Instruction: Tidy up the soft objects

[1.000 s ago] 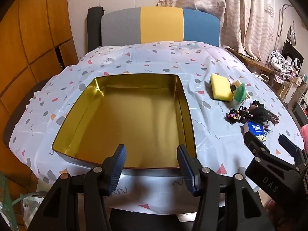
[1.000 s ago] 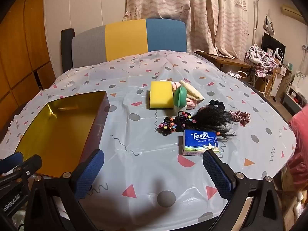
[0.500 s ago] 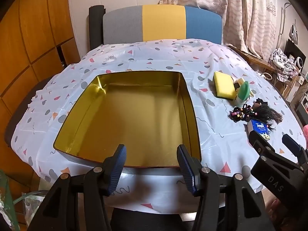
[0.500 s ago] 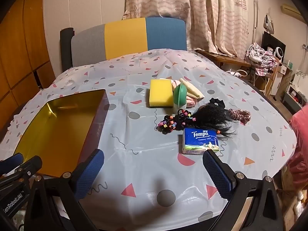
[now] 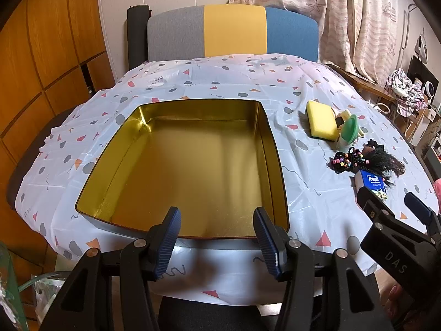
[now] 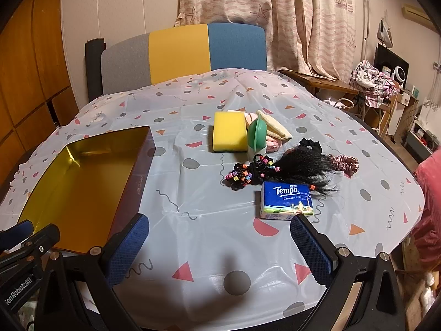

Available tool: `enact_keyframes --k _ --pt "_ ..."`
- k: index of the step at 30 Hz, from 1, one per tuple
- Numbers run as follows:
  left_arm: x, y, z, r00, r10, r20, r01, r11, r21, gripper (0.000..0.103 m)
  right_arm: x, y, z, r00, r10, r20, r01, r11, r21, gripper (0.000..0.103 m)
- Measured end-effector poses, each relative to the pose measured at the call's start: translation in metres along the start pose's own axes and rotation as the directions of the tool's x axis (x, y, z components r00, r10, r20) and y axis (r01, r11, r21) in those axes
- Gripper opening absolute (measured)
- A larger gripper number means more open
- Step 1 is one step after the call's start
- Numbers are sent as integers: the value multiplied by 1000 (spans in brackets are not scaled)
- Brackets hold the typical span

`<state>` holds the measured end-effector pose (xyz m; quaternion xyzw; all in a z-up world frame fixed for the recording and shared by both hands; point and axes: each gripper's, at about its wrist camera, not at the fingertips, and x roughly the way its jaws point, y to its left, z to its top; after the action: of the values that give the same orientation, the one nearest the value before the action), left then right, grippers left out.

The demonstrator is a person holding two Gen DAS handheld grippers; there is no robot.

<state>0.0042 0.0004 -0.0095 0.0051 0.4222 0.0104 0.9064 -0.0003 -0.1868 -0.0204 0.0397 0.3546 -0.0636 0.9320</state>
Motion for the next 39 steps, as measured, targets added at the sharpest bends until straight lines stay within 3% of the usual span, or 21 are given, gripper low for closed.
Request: enact_keyframes --k 39 --pt "4 -1 -1 1000 3 -16 -3 1000 5 55 0 -1 0 1000 1 -7 -1 1000 1 103"
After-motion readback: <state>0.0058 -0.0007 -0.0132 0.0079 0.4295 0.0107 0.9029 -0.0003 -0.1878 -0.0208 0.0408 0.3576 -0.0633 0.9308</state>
